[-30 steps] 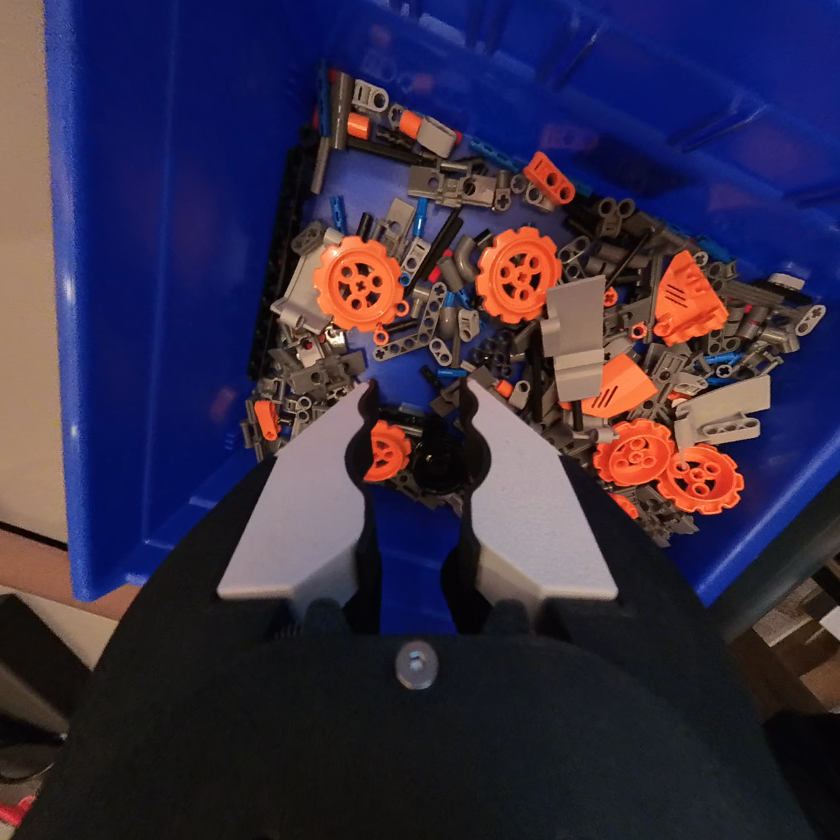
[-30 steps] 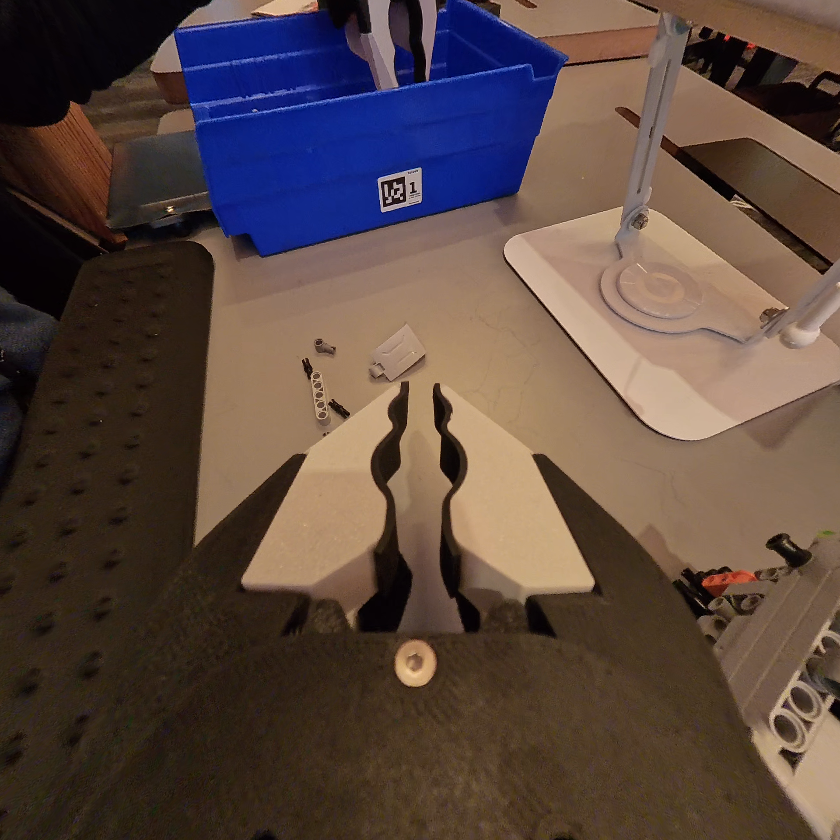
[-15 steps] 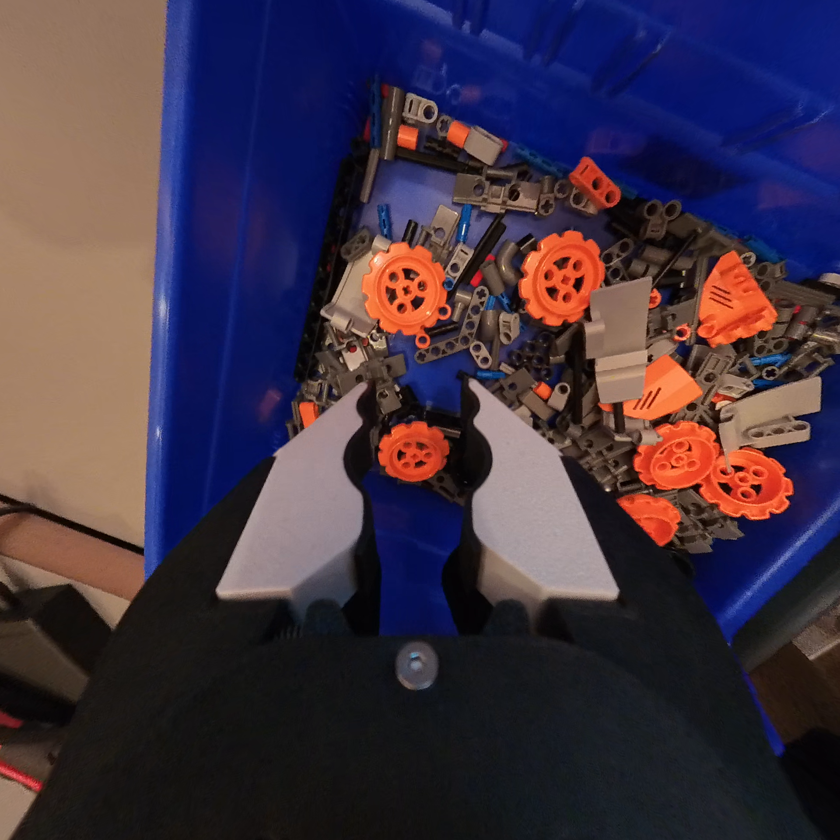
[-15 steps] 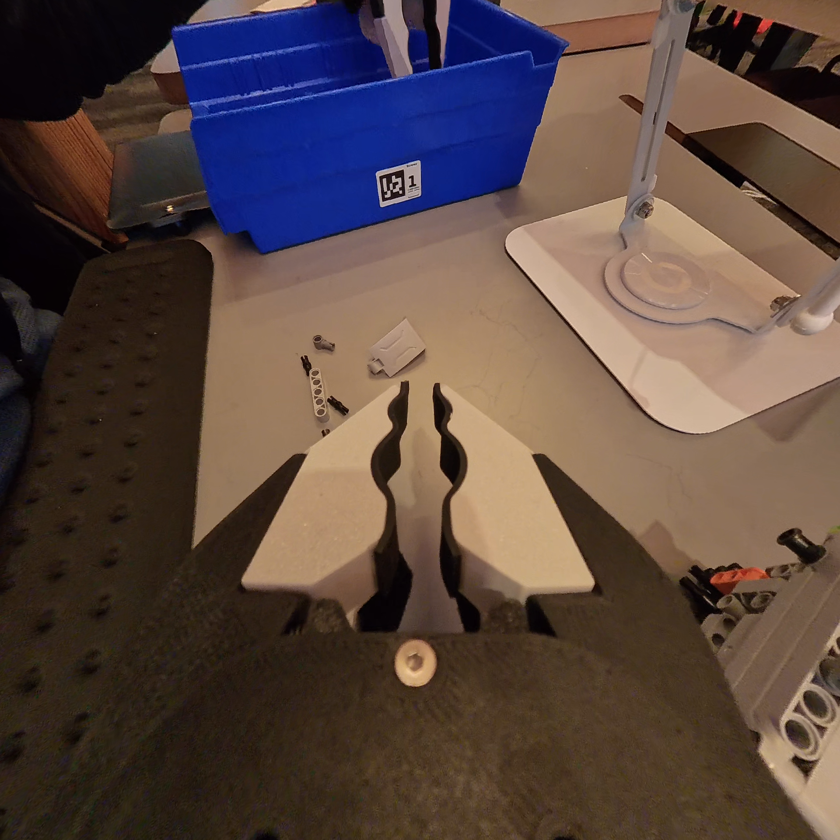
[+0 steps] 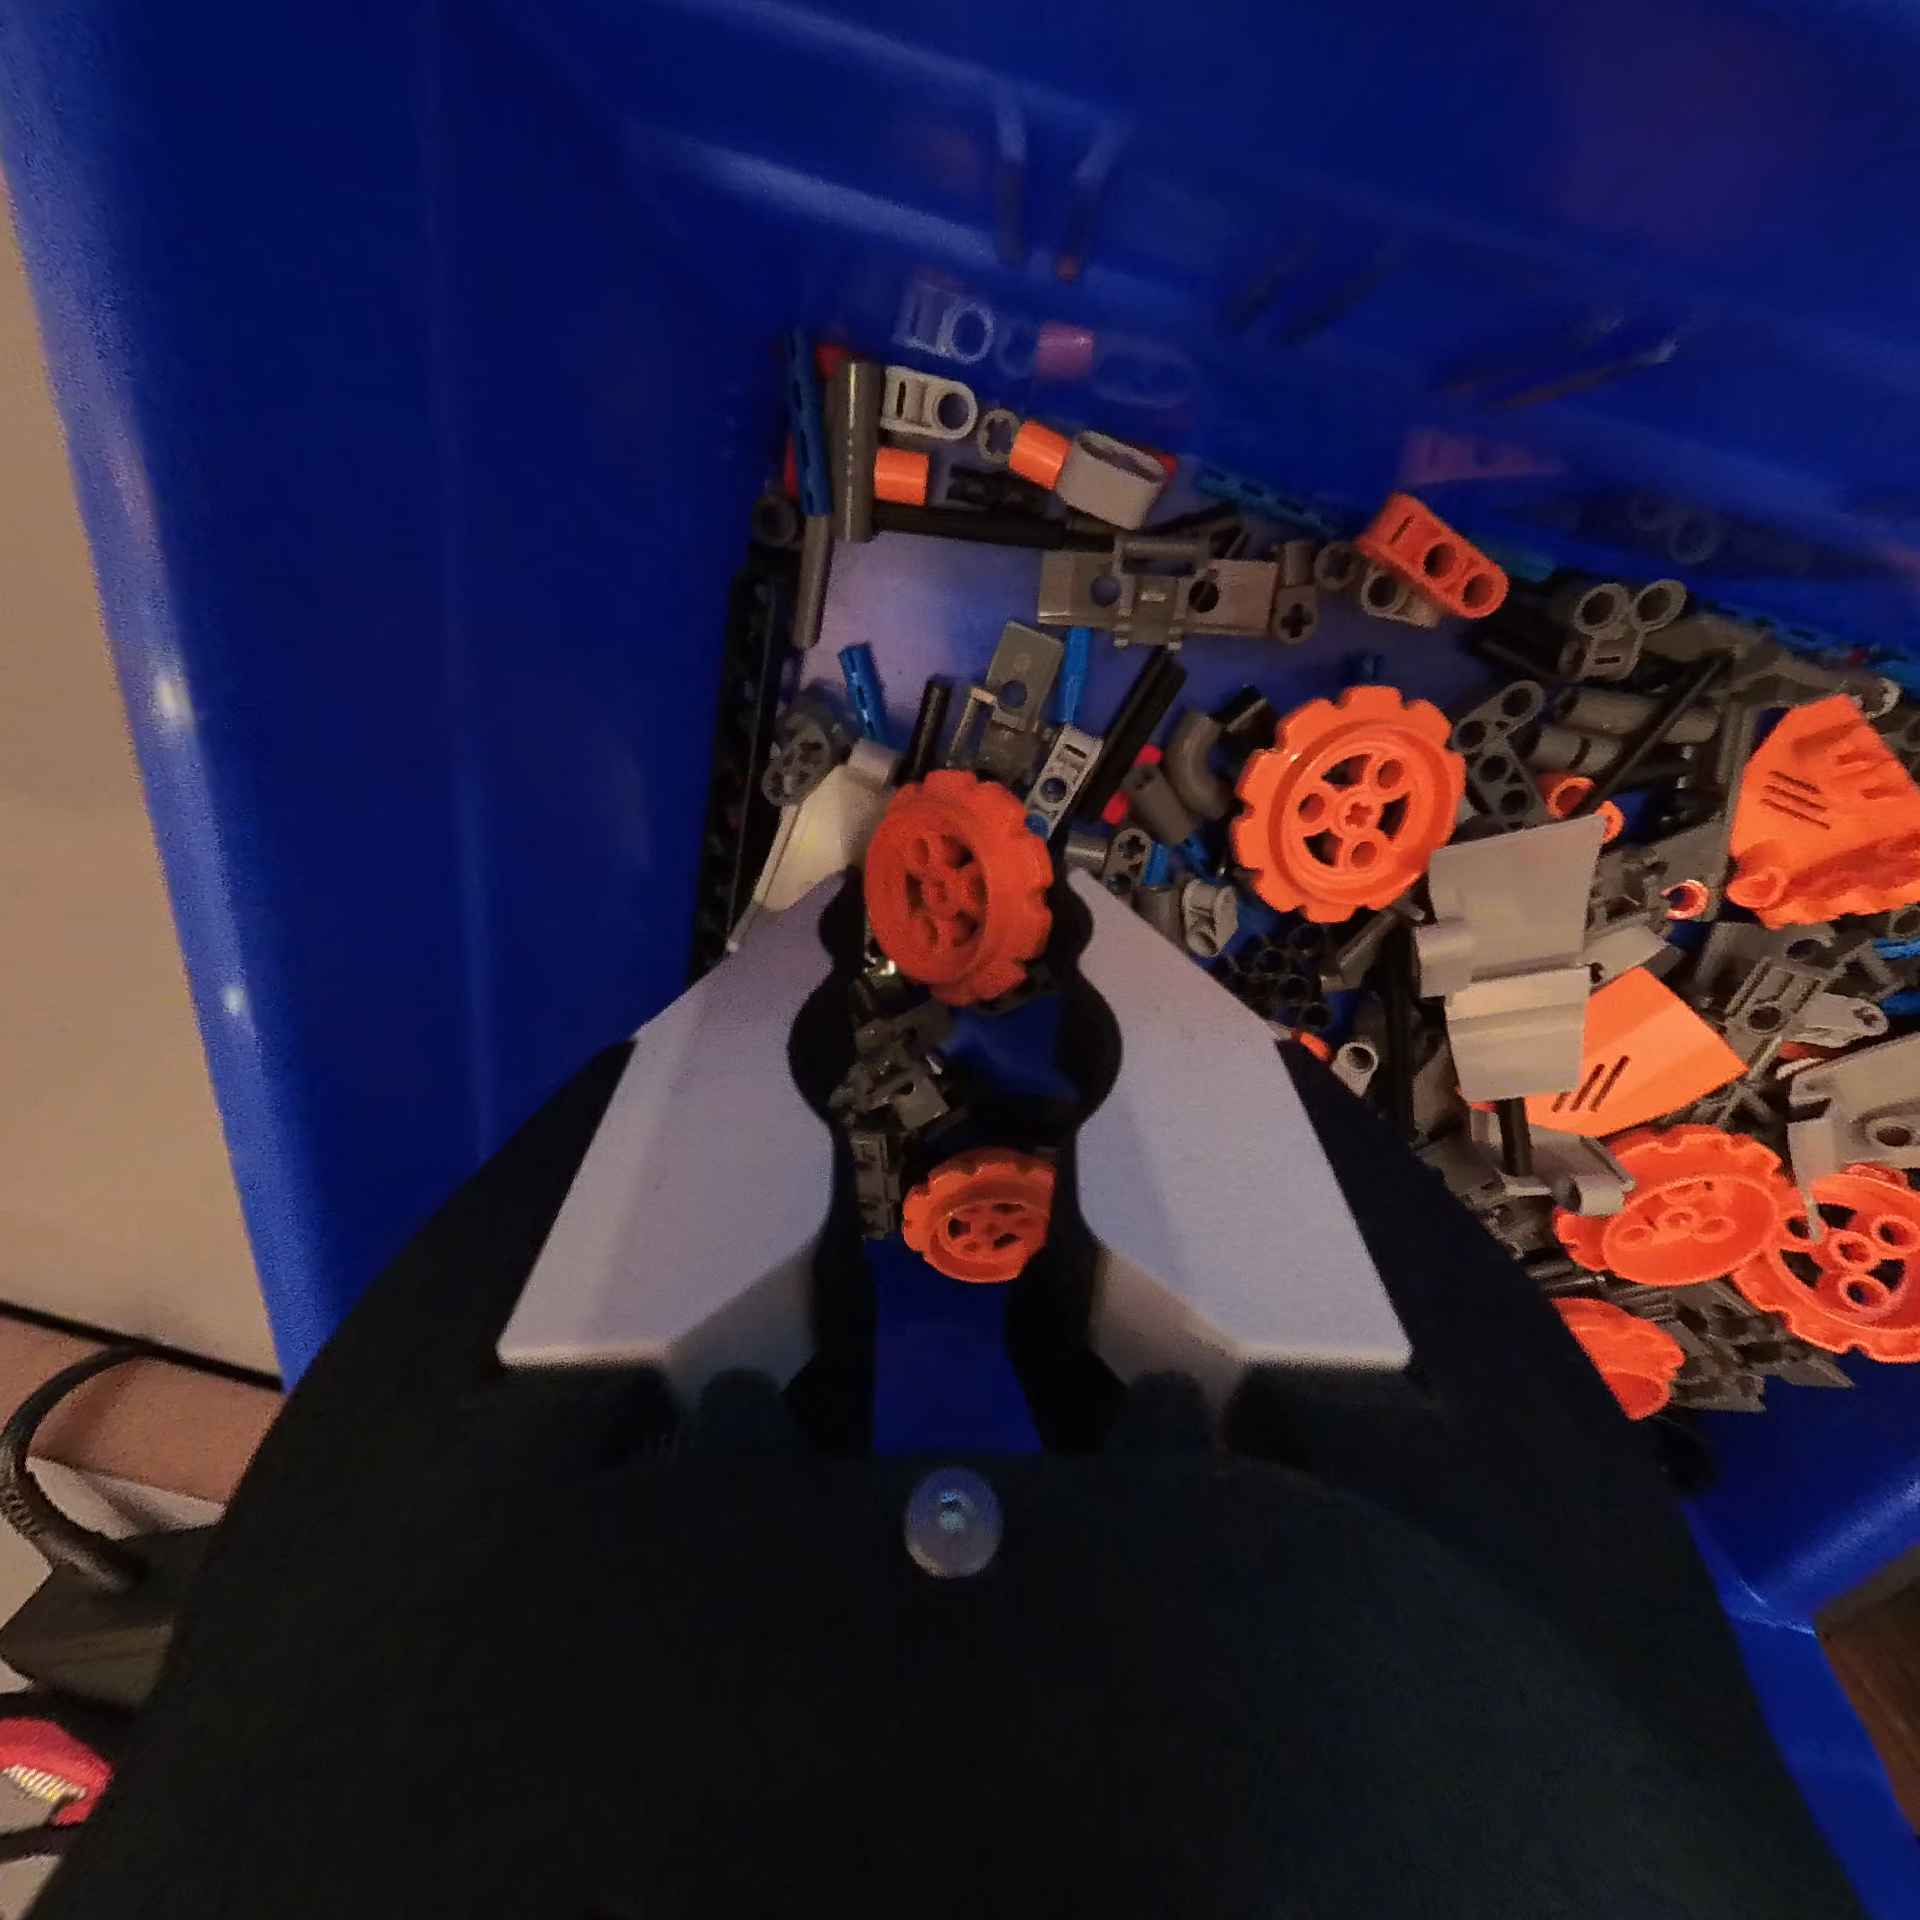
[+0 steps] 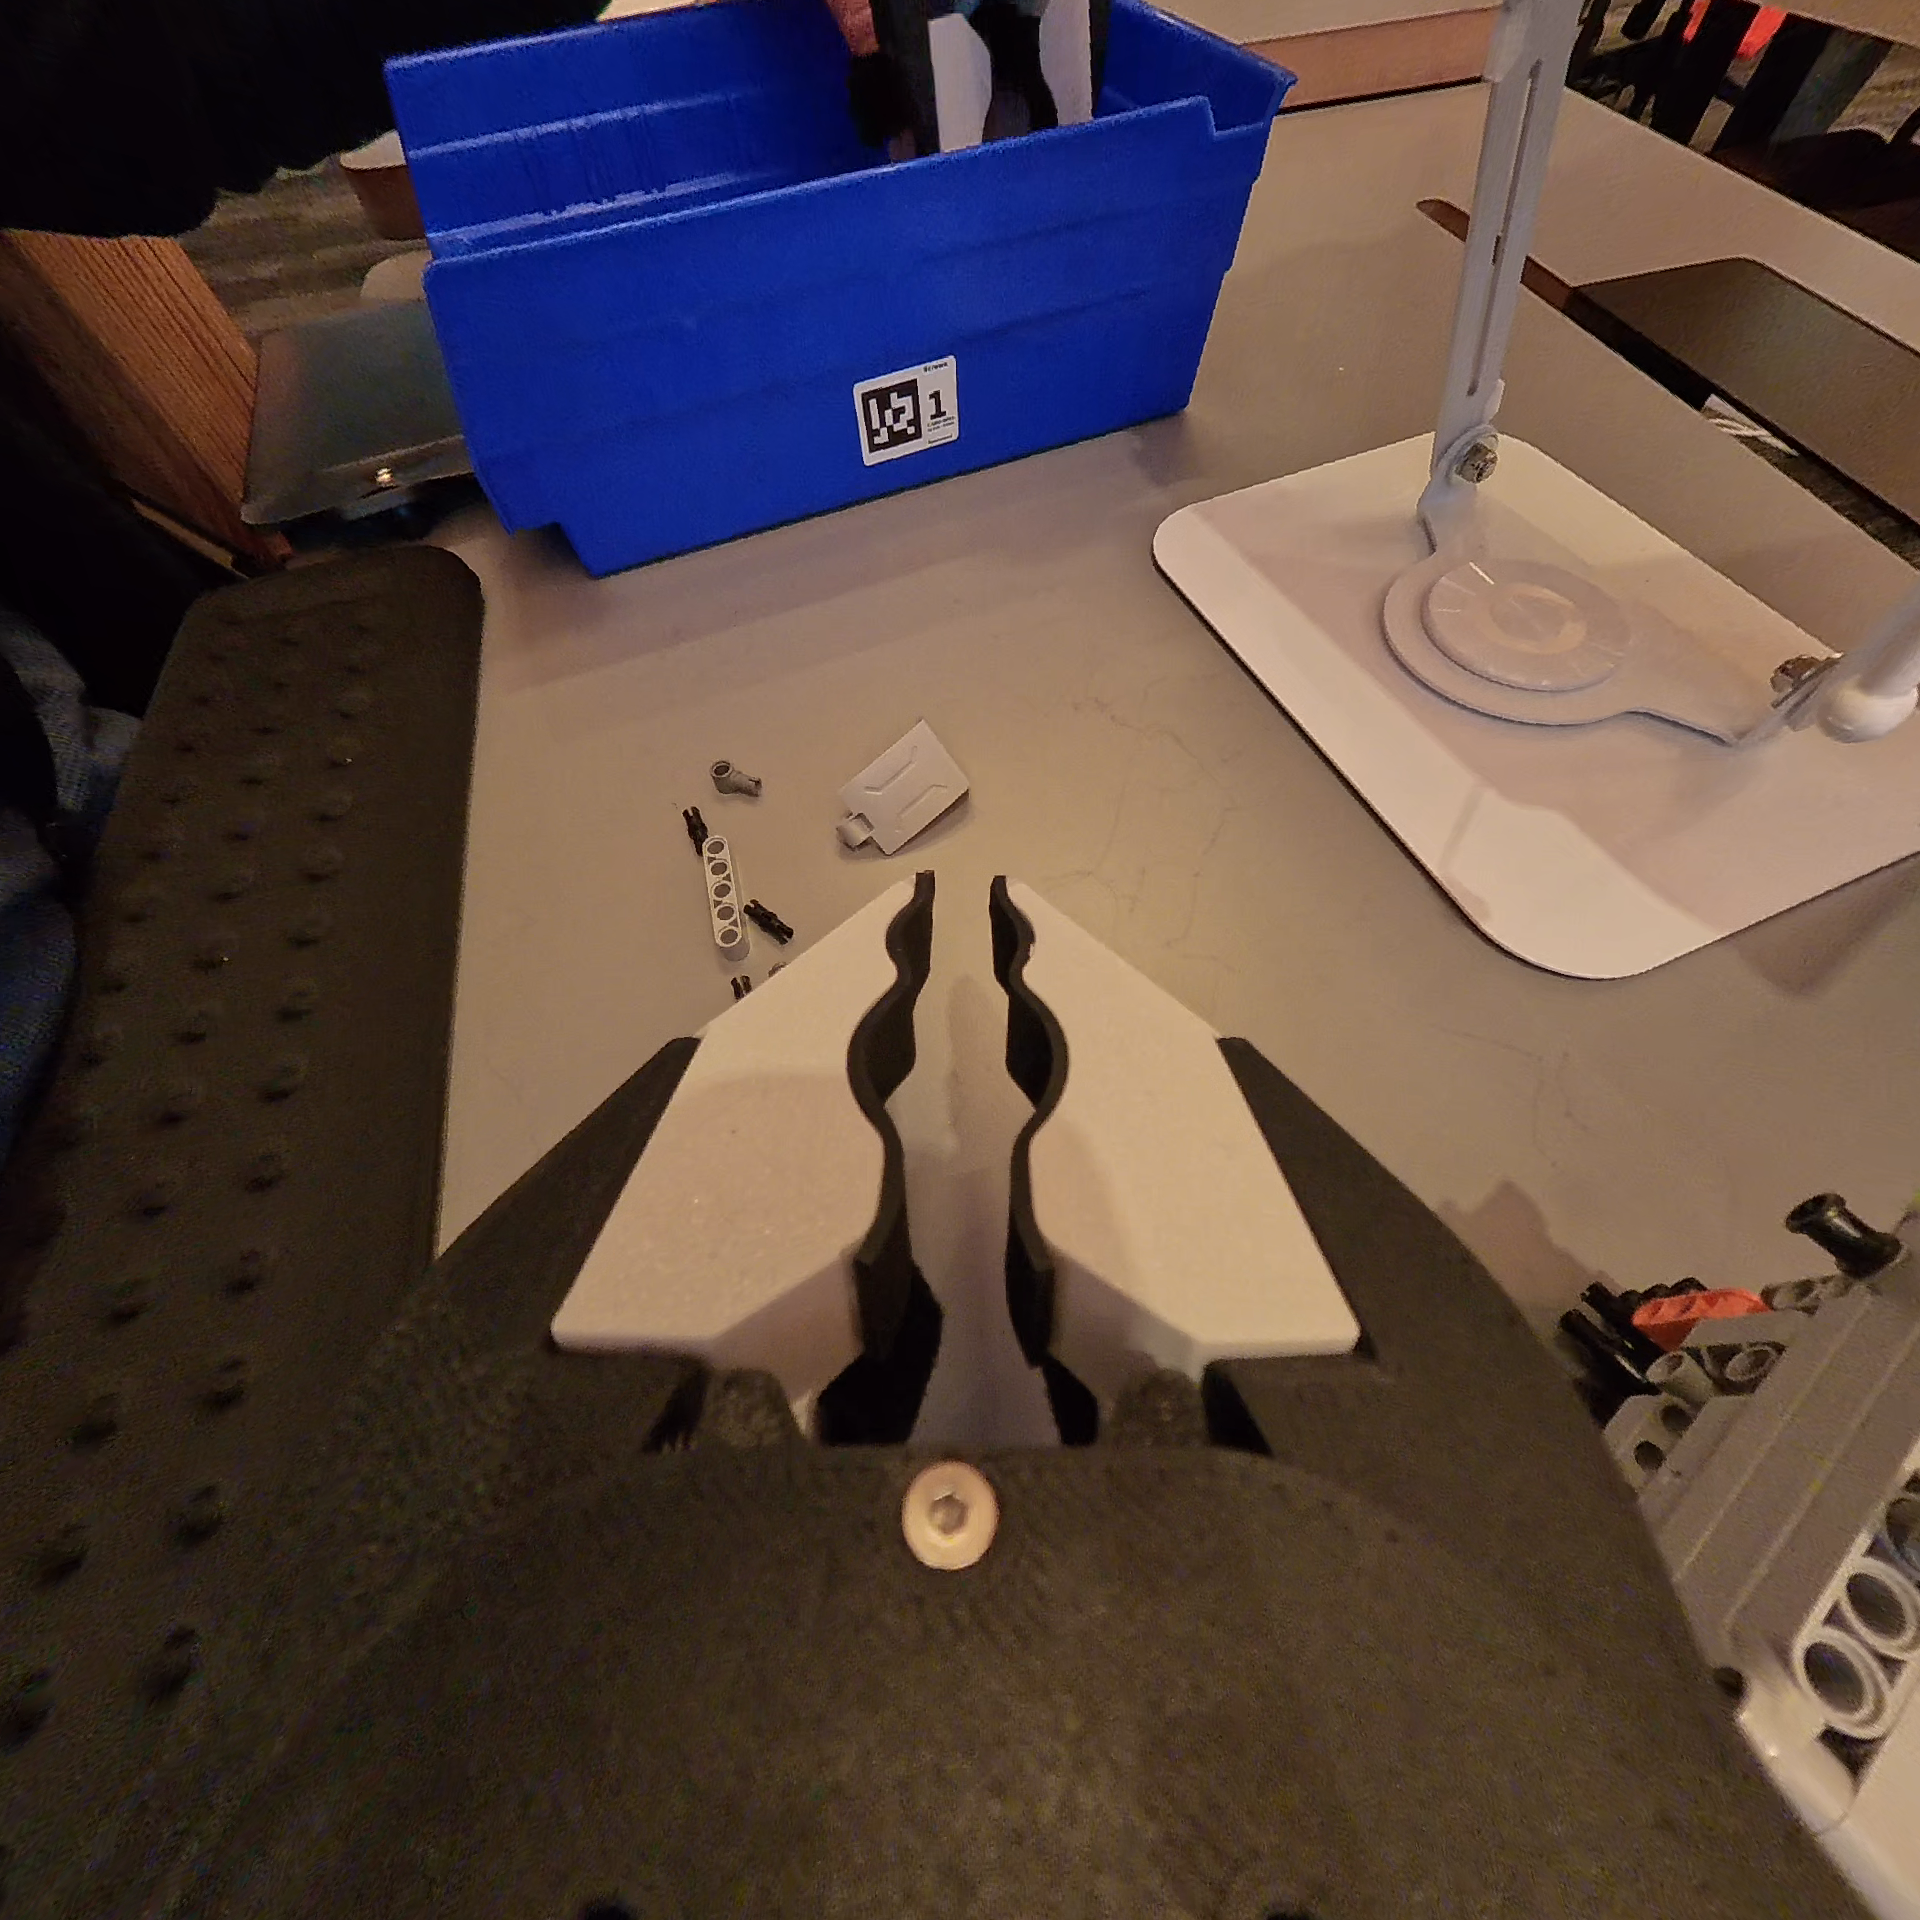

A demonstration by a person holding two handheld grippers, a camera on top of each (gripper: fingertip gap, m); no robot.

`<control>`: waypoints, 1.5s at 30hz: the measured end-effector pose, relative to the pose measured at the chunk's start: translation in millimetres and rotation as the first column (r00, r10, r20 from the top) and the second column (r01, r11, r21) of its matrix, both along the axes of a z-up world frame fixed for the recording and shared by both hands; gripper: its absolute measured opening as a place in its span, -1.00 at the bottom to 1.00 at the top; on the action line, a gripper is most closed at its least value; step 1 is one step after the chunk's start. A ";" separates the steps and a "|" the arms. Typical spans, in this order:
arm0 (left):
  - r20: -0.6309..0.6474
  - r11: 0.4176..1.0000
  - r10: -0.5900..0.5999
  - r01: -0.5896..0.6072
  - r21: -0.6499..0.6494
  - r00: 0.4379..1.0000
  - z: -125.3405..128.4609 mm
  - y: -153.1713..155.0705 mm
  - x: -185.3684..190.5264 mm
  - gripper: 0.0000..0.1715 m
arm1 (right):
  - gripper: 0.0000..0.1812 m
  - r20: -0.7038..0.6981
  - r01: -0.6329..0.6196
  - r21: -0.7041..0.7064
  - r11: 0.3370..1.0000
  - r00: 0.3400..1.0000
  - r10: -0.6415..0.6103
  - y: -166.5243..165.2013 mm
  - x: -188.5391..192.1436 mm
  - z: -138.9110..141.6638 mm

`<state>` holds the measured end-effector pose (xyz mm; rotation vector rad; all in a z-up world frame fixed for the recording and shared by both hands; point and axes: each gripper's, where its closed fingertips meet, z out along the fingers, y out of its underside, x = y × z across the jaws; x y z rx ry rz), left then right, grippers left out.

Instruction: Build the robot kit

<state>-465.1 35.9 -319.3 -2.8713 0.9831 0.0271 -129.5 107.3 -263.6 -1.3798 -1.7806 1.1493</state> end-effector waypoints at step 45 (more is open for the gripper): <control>-0.048 0.991 -0.054 0.060 0.124 0.997 19.0 2.6 -16.4 -0.56 | -0.91 0.001 0.000 -0.016 1.000 1.000 0.000 0.5 0.0 -1.1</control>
